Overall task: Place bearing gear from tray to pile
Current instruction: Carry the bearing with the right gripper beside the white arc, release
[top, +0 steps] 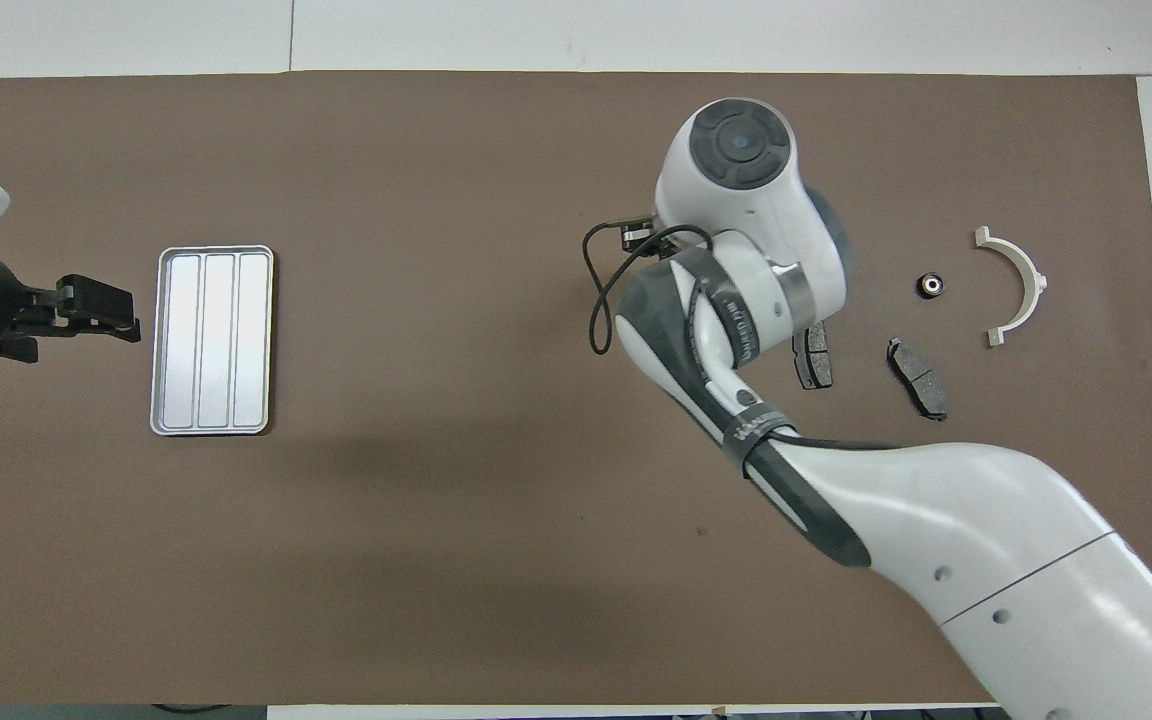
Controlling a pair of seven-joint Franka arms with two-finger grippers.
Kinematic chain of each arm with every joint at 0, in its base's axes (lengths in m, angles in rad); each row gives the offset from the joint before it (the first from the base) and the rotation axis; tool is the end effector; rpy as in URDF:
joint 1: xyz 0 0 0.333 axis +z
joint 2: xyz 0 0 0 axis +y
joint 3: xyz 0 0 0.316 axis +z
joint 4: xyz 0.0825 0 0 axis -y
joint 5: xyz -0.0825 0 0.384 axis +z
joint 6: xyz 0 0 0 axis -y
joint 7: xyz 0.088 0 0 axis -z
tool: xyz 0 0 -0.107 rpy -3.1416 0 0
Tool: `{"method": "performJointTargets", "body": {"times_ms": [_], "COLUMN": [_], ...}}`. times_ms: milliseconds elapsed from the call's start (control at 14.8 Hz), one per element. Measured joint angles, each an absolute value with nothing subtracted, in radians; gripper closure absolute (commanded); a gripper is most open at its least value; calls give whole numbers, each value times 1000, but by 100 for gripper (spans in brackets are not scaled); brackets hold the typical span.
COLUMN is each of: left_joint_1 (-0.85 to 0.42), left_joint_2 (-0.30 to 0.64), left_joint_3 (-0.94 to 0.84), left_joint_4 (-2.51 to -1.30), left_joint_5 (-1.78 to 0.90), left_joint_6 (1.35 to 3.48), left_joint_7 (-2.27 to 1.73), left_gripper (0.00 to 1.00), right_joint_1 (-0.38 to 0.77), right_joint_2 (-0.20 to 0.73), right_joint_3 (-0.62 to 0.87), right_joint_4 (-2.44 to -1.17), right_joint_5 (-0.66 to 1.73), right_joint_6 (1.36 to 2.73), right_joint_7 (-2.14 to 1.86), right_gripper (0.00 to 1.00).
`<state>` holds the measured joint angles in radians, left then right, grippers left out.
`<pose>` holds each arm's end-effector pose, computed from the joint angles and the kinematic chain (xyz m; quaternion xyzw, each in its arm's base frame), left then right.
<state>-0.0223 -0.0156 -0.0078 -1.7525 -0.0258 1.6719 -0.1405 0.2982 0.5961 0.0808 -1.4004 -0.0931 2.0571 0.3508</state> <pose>0.5505 -0.0191 0.5557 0.9978 0.0569 -0.0335 0.0099 0.6784 0.2525 0.3643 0.9990 0.0269 0.0362 0.0069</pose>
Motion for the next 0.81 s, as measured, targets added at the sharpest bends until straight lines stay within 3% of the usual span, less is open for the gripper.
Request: {"method": "performJointTargets", "body": {"times_ms": [473,810], "left_joint_1": [-22,-22], "left_joint_2": [-16,-15], "left_joint_3": [-8,-8], "left_joint_4": [-1737,-1737], "left_joint_5": [-22,-19], "left_joint_6": [1676,1673], "left_joint_7": [-66,-21], "left_gripper": [0,0], "right_joint_1": [69,-12], "right_joint_2": [568,522], "right_joint_3": [82,83], "right_joint_4": [-1441,-1630], "right_joint_5": [-93,-93], "right_joint_6": [2006,2152], "right_joint_7": [-30,-142], "right_gripper": [100,100]}}
